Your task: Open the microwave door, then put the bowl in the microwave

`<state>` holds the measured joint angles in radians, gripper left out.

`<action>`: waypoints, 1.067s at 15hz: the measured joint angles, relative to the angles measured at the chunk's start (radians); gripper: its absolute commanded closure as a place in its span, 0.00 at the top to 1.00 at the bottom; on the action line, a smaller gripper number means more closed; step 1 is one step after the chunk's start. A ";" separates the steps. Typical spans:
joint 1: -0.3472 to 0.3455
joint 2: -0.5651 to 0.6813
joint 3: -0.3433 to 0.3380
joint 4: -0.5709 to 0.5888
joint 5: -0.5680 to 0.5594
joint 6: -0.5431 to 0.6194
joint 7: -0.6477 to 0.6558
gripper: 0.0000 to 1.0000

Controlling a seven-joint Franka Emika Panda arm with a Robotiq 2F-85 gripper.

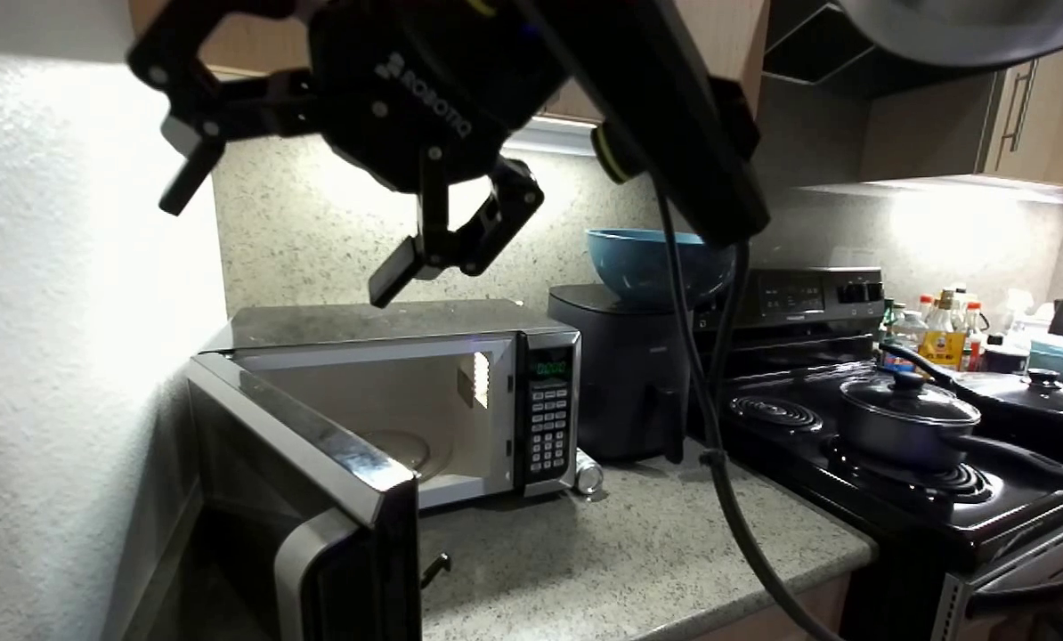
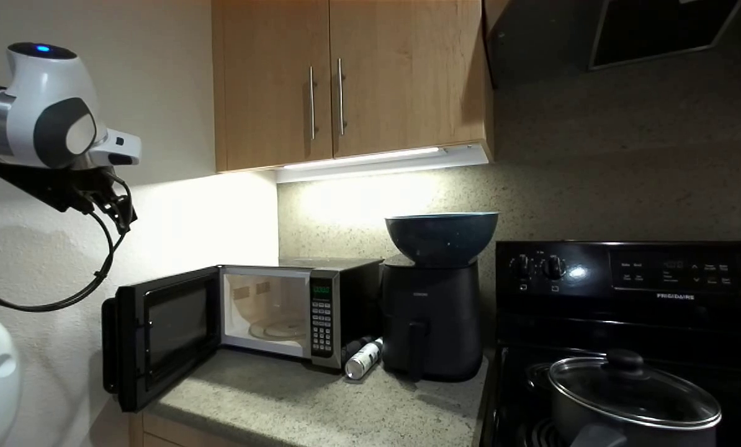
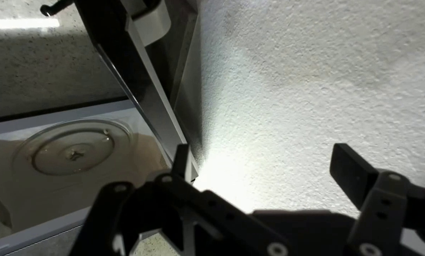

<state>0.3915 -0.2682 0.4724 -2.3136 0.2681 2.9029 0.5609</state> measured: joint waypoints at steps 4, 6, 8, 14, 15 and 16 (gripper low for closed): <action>-0.069 -0.001 -0.050 -0.038 0.022 0.110 0.001 1.00; -0.091 -0.003 -0.119 -0.064 0.064 0.160 -0.002 1.00; -0.101 -0.004 -0.202 -0.090 0.104 0.206 -0.003 1.00; -0.144 0.003 -0.390 -0.142 0.169 0.370 0.005 1.00; -0.145 0.007 -0.397 -0.144 0.170 0.379 0.008 1.00; -0.145 0.010 -0.396 -0.144 0.170 0.383 0.013 1.00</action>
<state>0.2467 -0.2584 0.0763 -2.4577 0.4385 3.2855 0.5736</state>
